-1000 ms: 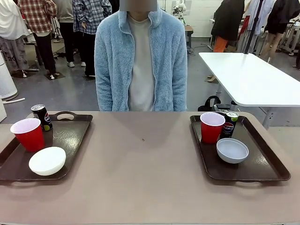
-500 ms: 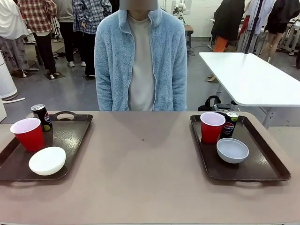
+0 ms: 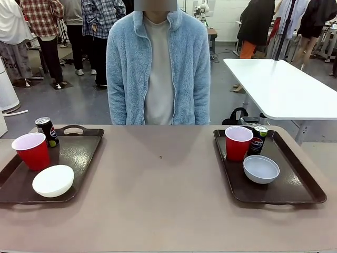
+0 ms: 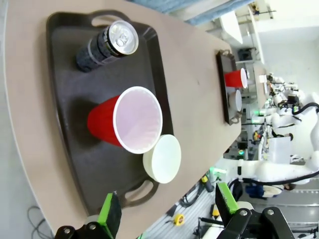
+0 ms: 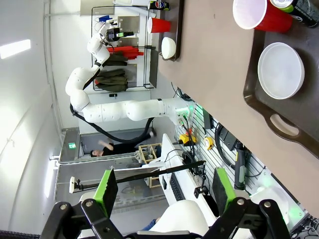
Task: Prepare tableware on both trays.
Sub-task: Pick up a Picnic Bowl from the table and place it on a Handle tray.
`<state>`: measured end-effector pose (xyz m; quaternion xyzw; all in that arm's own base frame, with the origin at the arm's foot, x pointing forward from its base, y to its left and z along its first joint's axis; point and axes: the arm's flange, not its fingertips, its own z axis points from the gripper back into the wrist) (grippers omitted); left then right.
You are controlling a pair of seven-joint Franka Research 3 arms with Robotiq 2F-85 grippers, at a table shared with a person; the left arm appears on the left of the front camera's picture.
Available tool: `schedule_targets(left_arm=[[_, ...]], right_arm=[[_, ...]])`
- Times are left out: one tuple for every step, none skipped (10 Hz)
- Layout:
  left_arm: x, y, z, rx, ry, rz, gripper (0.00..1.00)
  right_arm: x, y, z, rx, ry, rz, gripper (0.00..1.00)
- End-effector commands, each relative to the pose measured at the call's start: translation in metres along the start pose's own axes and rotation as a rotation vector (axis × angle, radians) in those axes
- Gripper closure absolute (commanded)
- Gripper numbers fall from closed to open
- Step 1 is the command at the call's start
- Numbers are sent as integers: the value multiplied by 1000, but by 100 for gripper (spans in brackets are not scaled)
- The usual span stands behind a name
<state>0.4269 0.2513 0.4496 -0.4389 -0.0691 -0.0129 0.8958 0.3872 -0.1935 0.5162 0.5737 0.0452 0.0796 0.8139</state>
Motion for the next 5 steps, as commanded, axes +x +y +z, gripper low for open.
schedule_targets(left_arm=[[0, -1, -1, -14, -5, -1, 0], [0, -1, -1, -14, -5, -1, 0], [0, -1, -1, -14, -5, -1, 0], [0, -1, -1, -14, -5, -1, 0], [0, -1, -1, -14, -5, -1, 0]], right_arm=[[0, 1, -1, 1, -4, -4, 0], [0, 1, -1, 1, -4, -4, 0], [0, 1, -1, 1, -4, -4, 0], [0, 1, -1, 1, -4, -4, 0], [0, 1, -1, 1, -4, -4, 0]])
